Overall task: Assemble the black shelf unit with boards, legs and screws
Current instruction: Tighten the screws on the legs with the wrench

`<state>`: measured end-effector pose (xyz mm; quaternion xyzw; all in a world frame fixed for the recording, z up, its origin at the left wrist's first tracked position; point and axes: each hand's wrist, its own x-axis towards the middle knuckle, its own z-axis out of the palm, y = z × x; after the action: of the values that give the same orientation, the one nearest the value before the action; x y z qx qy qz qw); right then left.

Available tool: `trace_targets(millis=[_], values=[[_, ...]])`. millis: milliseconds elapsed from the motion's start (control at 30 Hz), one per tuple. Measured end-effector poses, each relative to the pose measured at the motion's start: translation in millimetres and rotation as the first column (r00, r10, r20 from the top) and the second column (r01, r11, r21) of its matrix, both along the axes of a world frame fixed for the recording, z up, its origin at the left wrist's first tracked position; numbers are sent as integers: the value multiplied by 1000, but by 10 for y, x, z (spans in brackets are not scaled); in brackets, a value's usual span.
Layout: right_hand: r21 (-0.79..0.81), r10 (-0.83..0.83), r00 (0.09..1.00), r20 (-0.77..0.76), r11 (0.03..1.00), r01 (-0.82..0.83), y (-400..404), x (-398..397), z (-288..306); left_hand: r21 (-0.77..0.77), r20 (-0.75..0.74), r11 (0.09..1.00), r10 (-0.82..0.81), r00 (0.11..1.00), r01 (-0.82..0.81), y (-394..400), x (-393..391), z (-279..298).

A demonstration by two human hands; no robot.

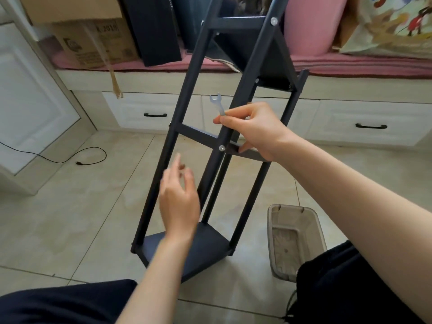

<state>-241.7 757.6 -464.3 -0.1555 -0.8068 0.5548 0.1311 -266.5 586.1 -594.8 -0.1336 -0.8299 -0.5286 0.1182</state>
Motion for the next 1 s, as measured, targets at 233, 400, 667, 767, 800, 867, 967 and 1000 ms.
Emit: trace_targets(millis=[233, 400, 667, 767, 800, 867, 967, 1000], values=[[51, 20, 1000, 20, 998, -21, -83, -53, 13, -244, -102, 970, -39, 994, 13, 48, 344, -98], [124, 68, 997, -33, 990, -64, -94, -82, 39, -147, -38, 980, -140, 989, 133, -2, 153, -99], [258, 138, 988, -70, 959, -115, -120, -85, 59, -248, -19, 945, -224, 975, 212, -40, 64, -161], [247, 146, 987, -70, 961, -125, -132, -87, 67, -203, -56, 964, -189, 980, 174, -38, 41, -187], [248, 159, 985, -62, 959, -139, -144, -89, 70, -151, -48, 975, -174, 984, 165, -39, 37, -217], [244, 195, 980, -37, 953, -181, -167, -89, 76, -67, -34, 987, -148, 988, 145, -57, 25, -280], [223, 221, 975, -24, 952, -210, -191, -91, 43, -11, -59, 994, -113, 992, 112, -97, -15, -331], [209, 200, 979, -38, 960, -188, -189, -84, 9, 2, -65, 995, -102, 993, 103, -101, -26, -339]])
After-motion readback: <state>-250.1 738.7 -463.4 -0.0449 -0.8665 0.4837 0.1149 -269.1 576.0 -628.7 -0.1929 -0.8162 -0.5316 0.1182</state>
